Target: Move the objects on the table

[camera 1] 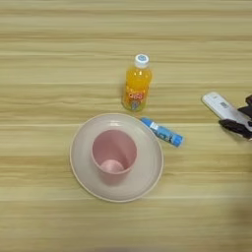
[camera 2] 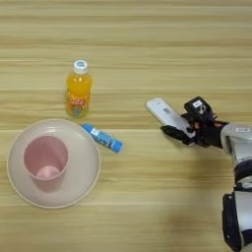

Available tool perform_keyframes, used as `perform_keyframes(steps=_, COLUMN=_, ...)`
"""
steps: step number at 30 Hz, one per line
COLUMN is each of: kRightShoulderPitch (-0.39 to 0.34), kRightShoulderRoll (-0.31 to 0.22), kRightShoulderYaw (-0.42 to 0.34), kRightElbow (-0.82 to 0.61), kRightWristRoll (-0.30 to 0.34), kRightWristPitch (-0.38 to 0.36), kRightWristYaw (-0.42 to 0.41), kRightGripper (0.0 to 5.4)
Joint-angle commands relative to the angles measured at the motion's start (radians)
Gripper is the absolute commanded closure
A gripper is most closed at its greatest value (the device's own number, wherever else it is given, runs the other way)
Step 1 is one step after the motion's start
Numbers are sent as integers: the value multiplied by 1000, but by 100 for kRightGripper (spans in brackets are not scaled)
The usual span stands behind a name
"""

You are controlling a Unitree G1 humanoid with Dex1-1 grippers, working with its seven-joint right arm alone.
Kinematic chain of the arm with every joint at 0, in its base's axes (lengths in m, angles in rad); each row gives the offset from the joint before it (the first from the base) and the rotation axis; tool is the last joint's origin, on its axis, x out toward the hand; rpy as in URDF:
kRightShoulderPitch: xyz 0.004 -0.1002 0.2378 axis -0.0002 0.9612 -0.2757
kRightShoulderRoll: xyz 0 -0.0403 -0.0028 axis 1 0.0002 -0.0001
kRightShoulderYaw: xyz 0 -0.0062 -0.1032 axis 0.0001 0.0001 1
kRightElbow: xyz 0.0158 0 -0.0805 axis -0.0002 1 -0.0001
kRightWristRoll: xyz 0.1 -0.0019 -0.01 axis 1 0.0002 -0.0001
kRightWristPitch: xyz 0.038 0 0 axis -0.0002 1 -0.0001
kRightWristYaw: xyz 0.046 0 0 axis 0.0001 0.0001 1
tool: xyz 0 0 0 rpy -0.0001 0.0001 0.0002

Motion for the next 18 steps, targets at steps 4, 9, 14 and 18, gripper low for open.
perform_keyframes(steps=4, kRightShoulderPitch=-83, kRightShoulderRoll=-54, kRightShoulderYaw=-6, kRightElbow=-45, kRightWristRoll=1, kRightWristPitch=-27, kRightWristYaw=-24, kRightGripper=41)
perform_keyframes(steps=9, kRightShoulderPitch=-94, kRightShoulderRoll=-47, kRightShoulderYaw=-11, kRightElbow=-63, kRightWristRoll=8, kRightWristPitch=-42, kRightWristYaw=-28, kRightGripper=5)
perform_keyframes(steps=14, kRightShoulderPitch=-101, kRightShoulderRoll=-39, kRightShoulderYaw=-14, kRightElbow=-86, kRightWristRoll=15, kRightWristPitch=-46, kRightWristYaw=-27, kRightGripper=5)
perform_keyframes(steps=18, kRightShoulderPitch=-107, kRightShoulderRoll=-31, kRightShoulderYaw=-19, kRightElbow=-112, kRightWristRoll=25, kRightWristPitch=-49, kRightWristYaw=-23, kRightGripper=5)
